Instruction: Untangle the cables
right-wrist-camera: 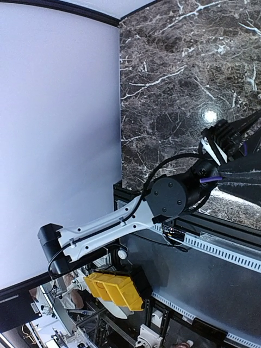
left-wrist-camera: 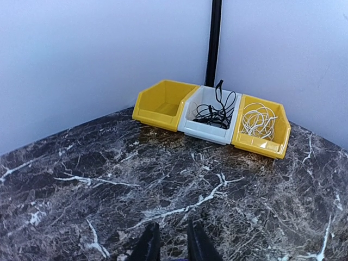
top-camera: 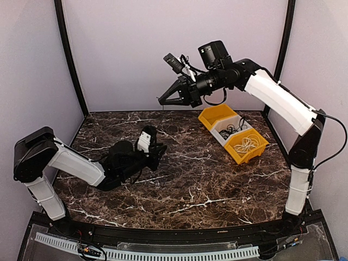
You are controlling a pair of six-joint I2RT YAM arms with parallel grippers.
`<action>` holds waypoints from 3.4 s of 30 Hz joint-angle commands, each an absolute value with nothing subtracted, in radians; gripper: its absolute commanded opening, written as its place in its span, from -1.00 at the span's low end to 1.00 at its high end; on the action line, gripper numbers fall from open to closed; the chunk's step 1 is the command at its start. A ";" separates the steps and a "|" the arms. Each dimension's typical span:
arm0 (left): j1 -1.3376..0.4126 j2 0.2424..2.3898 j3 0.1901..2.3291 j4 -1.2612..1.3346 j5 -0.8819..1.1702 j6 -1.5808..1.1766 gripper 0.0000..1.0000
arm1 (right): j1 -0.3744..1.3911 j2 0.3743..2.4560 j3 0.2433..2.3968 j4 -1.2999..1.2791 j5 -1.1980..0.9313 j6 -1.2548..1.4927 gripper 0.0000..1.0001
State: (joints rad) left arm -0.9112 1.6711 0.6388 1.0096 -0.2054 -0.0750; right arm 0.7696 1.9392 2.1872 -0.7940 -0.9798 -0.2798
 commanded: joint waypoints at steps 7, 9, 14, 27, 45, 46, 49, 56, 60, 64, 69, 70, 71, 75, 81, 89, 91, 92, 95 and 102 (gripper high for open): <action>-0.901 1.662 0.482 1.165 -0.208 -0.075 -0.98 | 0.680 1.793 2.233 -0.799 -0.938 -0.345 -1.00; -0.901 1.622 0.453 1.160 -0.221 -0.082 -1.00 | 0.636 1.783 2.193 -0.793 -0.934 -0.331 -1.00; -0.900 1.506 0.423 1.111 -0.254 -0.077 -1.00 | 0.604 1.712 1.919 -0.739 -0.883 -0.362 -0.99; -0.902 1.420 0.446 0.935 -0.228 -0.035 -1.00 | 0.650 1.569 1.432 -0.626 -0.543 -0.676 0.04; -0.902 1.428 0.490 0.893 -0.142 -0.054 -1.00 | 0.852 1.923 1.740 -0.600 -0.655 -0.565 0.13; -0.902 1.427 0.490 0.892 -0.140 -0.055 -1.00 | 0.854 1.932 1.745 -0.604 -0.660 -0.564 0.13; -0.901 1.419 0.488 0.889 -0.134 -0.058 -1.00 | 0.860 1.952 1.751 -0.604 -0.682 -0.557 0.11; -0.902 1.416 0.484 0.890 -0.128 -0.070 -0.99 | 0.874 2.002 1.784 -0.623 -0.724 -0.540 -0.10; -0.902 1.413 0.482 0.895 -0.130 -0.072 -0.99 | 0.877 2.037 1.824 -0.643 -0.734 -0.520 -0.45; -0.902 1.412 0.481 0.898 -0.129 -0.068 -0.94 | 0.877 2.044 1.880 -0.688 -0.781 -0.515 -1.00; -0.902 1.443 0.480 0.959 -0.139 -0.051 -0.62 | 0.881 1.973 1.907 -0.716 -0.872 -0.505 -1.00; -0.902 1.470 0.484 0.985 -0.142 -0.046 -0.62 | 0.882 1.958 1.911 -0.722 -0.895 -0.502 -1.00; -0.902 1.486 0.485 1.002 -0.149 -0.034 -0.64 | 0.882 1.944 1.914 -0.725 -0.915 -0.493 -1.00; -0.901 1.602 0.501 1.103 -0.156 -0.014 -0.77 | 0.884 1.884 1.922 -0.732 -0.964 -0.475 -1.00; -0.901 1.674 0.503 1.132 -0.165 -0.012 -0.81 | 0.881 1.796 1.967 -0.798 -0.988 -0.520 -1.00; -0.902 1.675 0.394 1.131 -0.216 -0.036 -0.81 | 0.816 1.746 2.141 -0.880 -1.015 -0.538 -1.00; -0.901 1.672 0.363 1.134 -0.226 -0.049 -0.81 | 0.788 1.733 2.174 -0.872 -1.028 -0.529 -1.00; -0.902 1.670 0.353 1.135 -0.232 -0.056 -0.81 | 0.774 1.729 2.184 -0.869 -1.035 -0.526 -1.00; -0.902 1.667 0.319 1.127 -0.247 -0.069 -0.81 | 0.738 1.725 2.205 -0.874 -1.059 -0.523 -1.00; -0.901 1.643 0.297 1.056 -0.262 -0.081 -0.81 | 0.705 1.709 2.216 -0.875 -1.053 -0.529 -1.00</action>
